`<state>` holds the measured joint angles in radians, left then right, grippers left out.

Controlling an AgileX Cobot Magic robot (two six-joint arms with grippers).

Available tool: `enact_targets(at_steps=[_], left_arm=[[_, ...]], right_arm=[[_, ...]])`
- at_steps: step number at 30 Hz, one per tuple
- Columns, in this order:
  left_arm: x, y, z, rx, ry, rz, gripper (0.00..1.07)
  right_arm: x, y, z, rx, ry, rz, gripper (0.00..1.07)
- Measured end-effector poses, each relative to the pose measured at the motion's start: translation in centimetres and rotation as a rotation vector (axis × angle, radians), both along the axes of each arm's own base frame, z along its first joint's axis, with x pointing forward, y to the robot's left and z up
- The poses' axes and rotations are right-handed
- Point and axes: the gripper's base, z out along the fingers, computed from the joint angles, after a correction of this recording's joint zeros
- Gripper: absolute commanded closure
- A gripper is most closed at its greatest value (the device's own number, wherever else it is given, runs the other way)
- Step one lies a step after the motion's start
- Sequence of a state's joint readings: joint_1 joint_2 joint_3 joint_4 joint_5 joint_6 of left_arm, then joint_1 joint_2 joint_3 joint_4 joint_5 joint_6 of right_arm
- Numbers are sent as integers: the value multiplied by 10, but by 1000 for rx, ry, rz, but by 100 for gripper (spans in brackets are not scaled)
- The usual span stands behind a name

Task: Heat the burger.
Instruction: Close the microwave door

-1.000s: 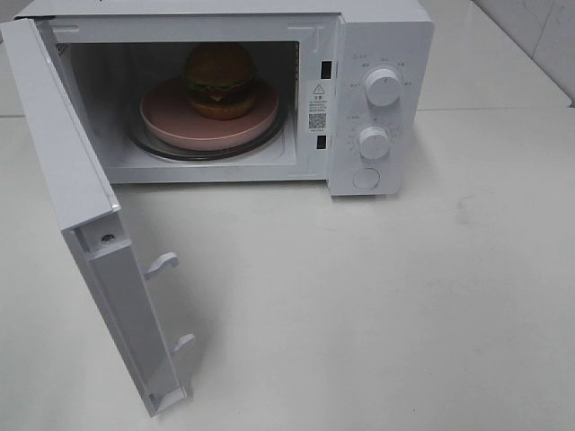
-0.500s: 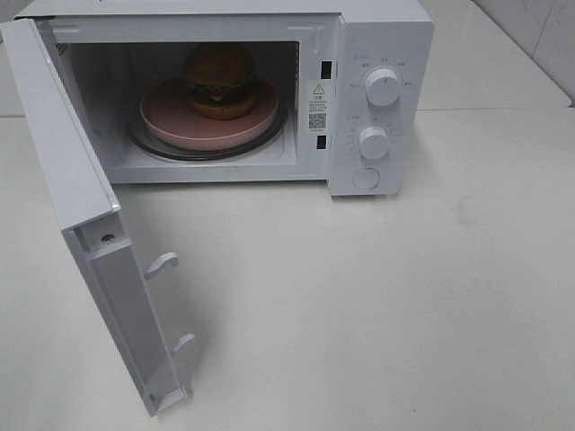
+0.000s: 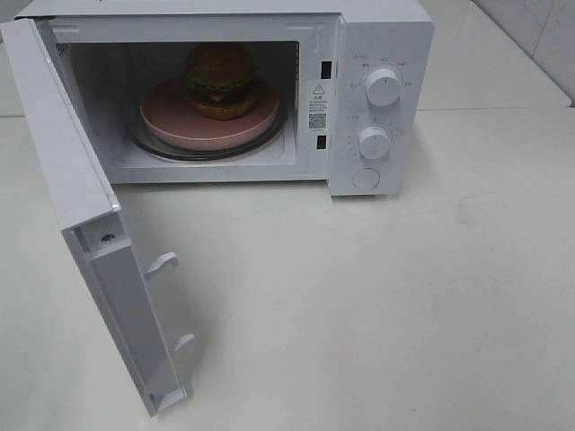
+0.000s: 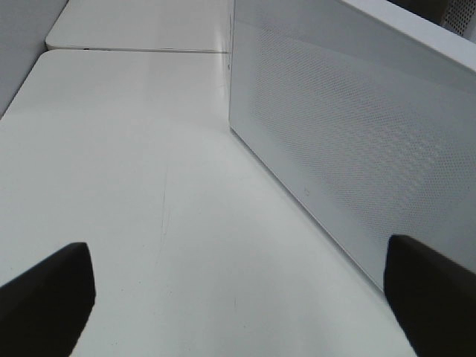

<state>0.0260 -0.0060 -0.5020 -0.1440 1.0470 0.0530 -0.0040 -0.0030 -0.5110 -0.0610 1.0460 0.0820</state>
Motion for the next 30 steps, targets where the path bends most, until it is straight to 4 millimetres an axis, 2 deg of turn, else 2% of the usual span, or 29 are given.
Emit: enact_targets(at_steps=[24, 30], left_arm=[[0, 0, 0, -2, 0, 1, 9], [11, 0, 1, -5, 58, 2, 9]], right_arm=[[0, 0, 0, 0, 0, 0, 36], [0, 0, 0, 0, 0, 0, 36]])
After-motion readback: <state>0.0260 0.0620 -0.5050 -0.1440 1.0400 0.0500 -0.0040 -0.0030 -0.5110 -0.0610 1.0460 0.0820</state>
